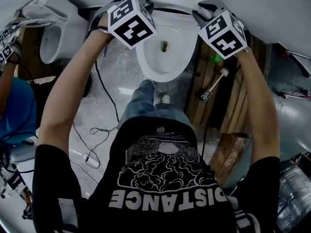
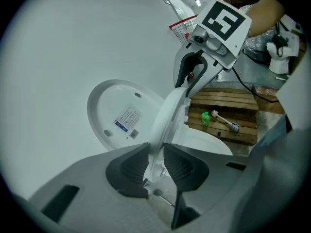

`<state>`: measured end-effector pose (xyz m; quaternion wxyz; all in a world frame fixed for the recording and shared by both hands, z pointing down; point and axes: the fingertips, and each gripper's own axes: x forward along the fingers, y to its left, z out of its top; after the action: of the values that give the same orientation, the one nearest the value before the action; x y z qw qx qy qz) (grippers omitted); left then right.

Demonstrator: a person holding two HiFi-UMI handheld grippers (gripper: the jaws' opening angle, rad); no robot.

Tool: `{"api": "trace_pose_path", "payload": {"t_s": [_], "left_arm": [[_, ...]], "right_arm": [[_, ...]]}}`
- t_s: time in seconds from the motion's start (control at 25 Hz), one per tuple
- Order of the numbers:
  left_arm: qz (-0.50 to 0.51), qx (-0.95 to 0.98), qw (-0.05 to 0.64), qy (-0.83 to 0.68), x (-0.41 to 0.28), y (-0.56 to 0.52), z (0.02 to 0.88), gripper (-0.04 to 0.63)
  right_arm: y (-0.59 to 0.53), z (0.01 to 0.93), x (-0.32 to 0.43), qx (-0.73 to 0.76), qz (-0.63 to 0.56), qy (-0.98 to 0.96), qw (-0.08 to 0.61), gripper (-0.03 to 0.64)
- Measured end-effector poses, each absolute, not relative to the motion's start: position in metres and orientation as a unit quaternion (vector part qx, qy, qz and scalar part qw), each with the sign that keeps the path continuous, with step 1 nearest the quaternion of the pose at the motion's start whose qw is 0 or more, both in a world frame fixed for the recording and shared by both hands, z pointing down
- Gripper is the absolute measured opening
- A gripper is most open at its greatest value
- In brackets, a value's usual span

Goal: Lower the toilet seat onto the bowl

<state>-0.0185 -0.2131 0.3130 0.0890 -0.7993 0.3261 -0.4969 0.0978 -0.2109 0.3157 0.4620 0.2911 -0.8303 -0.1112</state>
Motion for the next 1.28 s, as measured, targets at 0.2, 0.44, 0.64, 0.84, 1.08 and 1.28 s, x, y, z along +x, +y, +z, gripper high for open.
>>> {"api": "trace_pose_path", "payload": {"t_s": [0.2, 0.44, 0.64, 0.84, 1.08, 1.28], "left_arm": [[-0.516, -0.791, 0.092, 0.315, -0.026, -0.196, 0.327, 0.104], [-0.529, -0.782, 0.127, 0.304, -0.028, -0.173, 0.340, 0.106], [-0.519, -0.790, 0.164, 0.282, -0.027, -0.153, 0.355, 0.114], [-0.528, -0.795, 0.181, 0.238, -0.023, -0.132, 0.376, 0.123], [-0.533, -0.795, 0.198, 0.211, -0.027, -0.107, 0.402, 0.124], [-0.530, -0.800, 0.194, 0.203, -0.028, -0.085, 0.425, 0.132]], "right_arm": [[-0.195, 0.326, 0.088, 0.272, -0.129, -0.828, 0.472, 0.121], [-0.171, 0.338, 0.086, 0.270, -0.150, -0.821, 0.481, 0.121], [-0.152, 0.352, 0.086, 0.262, -0.162, -0.812, 0.496, 0.121], [-0.129, 0.370, 0.087, 0.260, -0.176, -0.799, 0.513, 0.121], [-0.104, 0.395, 0.081, 0.254, -0.186, -0.781, 0.539, 0.123], [-0.083, 0.419, 0.081, 0.252, -0.194, -0.768, 0.555, 0.126]]}}
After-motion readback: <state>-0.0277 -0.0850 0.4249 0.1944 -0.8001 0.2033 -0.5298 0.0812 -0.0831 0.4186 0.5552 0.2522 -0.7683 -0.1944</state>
